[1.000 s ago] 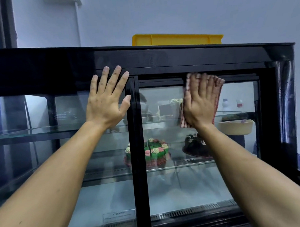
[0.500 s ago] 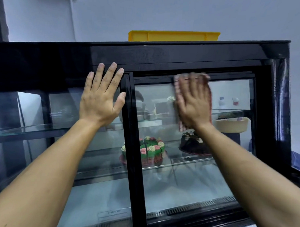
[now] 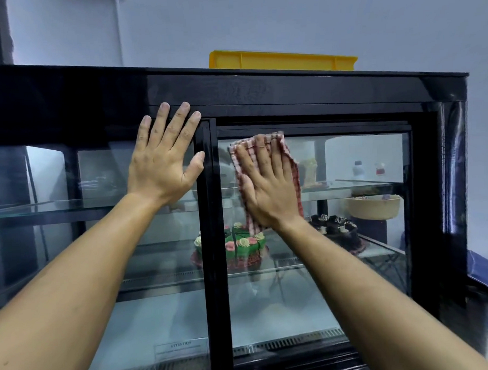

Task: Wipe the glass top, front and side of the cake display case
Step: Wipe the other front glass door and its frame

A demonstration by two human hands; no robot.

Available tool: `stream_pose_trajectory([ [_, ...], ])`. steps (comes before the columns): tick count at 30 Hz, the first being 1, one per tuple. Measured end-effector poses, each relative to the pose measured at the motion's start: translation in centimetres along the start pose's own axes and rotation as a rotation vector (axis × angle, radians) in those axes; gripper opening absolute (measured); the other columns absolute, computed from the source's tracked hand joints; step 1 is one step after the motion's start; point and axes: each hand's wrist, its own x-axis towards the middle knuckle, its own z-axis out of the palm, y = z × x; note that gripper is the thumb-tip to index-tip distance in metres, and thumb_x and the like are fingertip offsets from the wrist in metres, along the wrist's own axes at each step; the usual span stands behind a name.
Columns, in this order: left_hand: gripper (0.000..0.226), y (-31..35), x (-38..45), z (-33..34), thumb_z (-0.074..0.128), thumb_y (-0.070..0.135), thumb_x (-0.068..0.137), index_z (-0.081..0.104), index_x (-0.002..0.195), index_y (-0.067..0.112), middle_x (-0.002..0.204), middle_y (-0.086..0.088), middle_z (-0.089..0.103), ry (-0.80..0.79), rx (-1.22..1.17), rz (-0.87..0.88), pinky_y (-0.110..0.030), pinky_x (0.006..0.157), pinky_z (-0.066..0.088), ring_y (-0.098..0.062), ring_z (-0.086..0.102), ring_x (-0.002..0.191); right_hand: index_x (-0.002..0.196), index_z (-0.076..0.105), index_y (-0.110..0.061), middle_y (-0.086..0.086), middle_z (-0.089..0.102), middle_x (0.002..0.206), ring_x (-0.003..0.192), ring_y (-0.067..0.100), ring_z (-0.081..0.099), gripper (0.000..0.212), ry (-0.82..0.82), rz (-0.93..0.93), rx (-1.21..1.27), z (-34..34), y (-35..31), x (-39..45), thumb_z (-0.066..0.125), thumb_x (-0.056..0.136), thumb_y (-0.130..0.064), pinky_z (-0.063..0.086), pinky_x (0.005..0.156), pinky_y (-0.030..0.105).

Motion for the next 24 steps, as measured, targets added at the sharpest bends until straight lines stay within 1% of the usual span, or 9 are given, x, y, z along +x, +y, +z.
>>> stream_pose_trajectory([
  [3,0.071,0.1,0.0,0.0,0.034,0.052,0.103,0.023,0.166,0.023,0.174,-0.001,0.014,-0.006,0.004,0.002,-0.050,0.130,0.003,-0.028,0.007,0.162,0.165,0.020,-0.028,0.011,0.008,0.174,0.160,0.033,0.005,0.061,0.021,-0.003,-0.065,-0.6,5.1,0.0,0.022,0.108,-0.046,0.003,0.129,0.053],
  [7,0.071,0.1,0.0,0.0,0.033,0.054,0.103,0.021,0.167,0.023,0.175,-0.001,0.012,-0.013,0.008,0.002,-0.052,0.130,0.003,-0.029,0.006,0.162,0.167,0.006,-0.023,0.012,-0.005,0.174,0.160,0.035,-0.007,0.064,0.148,0.688,-0.002,-1.1,8.3,-0.9,0.018,0.109,-0.047,-0.005,0.128,0.053],
  [9,0.071,0.3,0.0,0.0,0.033,0.054,0.104,0.021,0.167,0.023,0.175,-0.001,0.012,-0.013,0.007,0.000,-0.052,0.130,0.003,-0.029,0.006,0.162,0.166,0.003,-0.015,0.017,-0.007,0.172,0.159,0.038,-0.007,0.067,0.185,0.810,0.013,-1.1,5.5,-0.2,0.016,0.109,-0.047,-0.005,0.128,0.057],
  [12,0.069,0.2,0.0,0.0,0.032,0.052,0.104,0.022,0.167,0.024,0.175,-0.001,0.013,-0.012,-0.007,-0.005,-0.052,0.130,0.004,-0.028,0.007,0.162,0.164,0.004,-0.009,0.014,-0.012,0.168,0.159,0.038,-0.004,0.067,0.178,0.504,-0.016,-0.6,-2.0,1.9,0.023,0.110,-0.045,-0.007,0.127,0.057],
  [14,0.068,0.0,-0.1,-0.1,0.033,0.051,0.104,0.023,0.166,0.024,0.174,-0.002,0.015,0.001,-0.008,0.003,-0.052,0.130,0.006,-0.028,0.008,0.162,0.166,0.010,-0.017,0.012,-0.008,0.171,0.160,0.036,0.000,0.062,0.105,0.239,-0.002,0.5,-5.5,2.4,0.027,0.111,-0.041,0.002,0.129,0.056],
  [16,0.068,-0.1,-0.1,-0.2,0.034,0.050,0.104,0.024,0.166,0.024,0.174,-0.002,0.016,-0.002,-0.008,0.011,-0.052,0.130,0.006,-0.028,0.008,0.162,0.166,0.017,-0.024,0.010,0.005,0.174,0.160,0.033,0.003,0.059,0.083,0.113,0.013,1.1,-5.1,2.5,0.029,0.111,-0.040,0.008,0.129,0.053],
  [19,0.069,0.1,-0.1,-0.3,0.034,0.051,0.103,0.023,0.166,0.025,0.175,-0.001,0.015,-0.022,-0.020,0.006,-0.052,0.130,0.005,-0.028,0.007,0.162,0.166,0.020,-0.027,0.010,0.010,0.174,0.161,0.031,0.003,0.058,0.040,-0.096,-0.041,0.2,-0.5,2.1,0.027,0.111,-0.045,0.003,0.130,0.050],
  [21,0.069,0.1,-0.1,-0.3,0.034,0.051,0.103,0.023,0.166,0.025,0.175,-0.001,0.014,-0.022,-0.021,-0.002,-0.052,0.130,0.004,-0.028,0.007,0.162,0.166,0.015,-0.030,0.008,0.004,0.174,0.161,0.029,-0.003,0.060,0.023,-0.034,-0.054,-0.7,3.4,1.8,0.022,0.110,-0.049,0.001,0.130,0.052],
  [24,0.069,0.1,-0.2,-0.2,0.034,0.051,0.103,0.023,0.166,0.025,0.175,-0.001,0.014,-0.019,-0.021,-0.009,-0.053,0.130,0.005,-0.028,0.007,0.162,0.167,0.008,-0.030,0.010,-0.003,0.174,0.160,0.032,-0.005,0.062,0.085,0.386,-0.040,-1.7,8.4,0.5,0.019,0.109,-0.049,0.002,0.128,0.057],
])
